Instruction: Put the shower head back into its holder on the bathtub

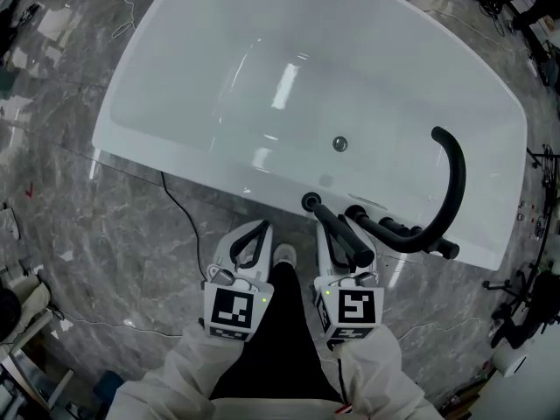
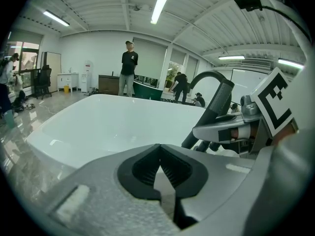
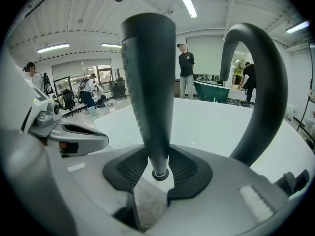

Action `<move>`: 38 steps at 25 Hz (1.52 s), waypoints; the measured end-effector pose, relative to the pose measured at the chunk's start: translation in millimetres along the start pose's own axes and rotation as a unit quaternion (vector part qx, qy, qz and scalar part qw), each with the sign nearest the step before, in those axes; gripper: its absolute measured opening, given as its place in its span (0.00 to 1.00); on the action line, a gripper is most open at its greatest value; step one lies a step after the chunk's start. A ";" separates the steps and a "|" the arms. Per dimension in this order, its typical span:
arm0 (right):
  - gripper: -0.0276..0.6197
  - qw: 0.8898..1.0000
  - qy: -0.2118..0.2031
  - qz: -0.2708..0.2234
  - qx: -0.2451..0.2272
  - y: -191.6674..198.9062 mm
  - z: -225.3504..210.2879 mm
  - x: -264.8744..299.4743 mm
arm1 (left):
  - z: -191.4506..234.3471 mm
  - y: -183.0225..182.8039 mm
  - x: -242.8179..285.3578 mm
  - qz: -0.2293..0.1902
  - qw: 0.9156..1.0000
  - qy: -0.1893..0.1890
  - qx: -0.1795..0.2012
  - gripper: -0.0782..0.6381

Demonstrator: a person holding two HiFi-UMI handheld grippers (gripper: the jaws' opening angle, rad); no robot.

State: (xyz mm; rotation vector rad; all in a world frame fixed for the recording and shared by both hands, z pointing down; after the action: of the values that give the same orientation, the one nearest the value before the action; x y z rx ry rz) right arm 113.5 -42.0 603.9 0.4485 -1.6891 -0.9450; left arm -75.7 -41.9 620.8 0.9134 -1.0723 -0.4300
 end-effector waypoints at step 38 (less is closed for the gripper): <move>0.25 0.999 -0.012 0.040 -0.023 16.0 0.9 37.8 | 5.7 15.6 21.9 0.016 1.000 0.006 -0.017 0.11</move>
State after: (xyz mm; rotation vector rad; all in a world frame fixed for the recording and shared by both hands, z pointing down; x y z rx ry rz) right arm 102.8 -58.6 639.9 0.3371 -1.6920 -0.9317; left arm -72.8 -50.7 646.7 0.8661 -1.0639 -0.4145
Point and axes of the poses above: the fingertips, and each gripper's own axes: x forward along the fingers, z to its left, y out of its underside, the point moved 10 cm from there along -x, backward along the fingers, and after that the axes turned 4 degrees about -y, right-handed, at the moved point
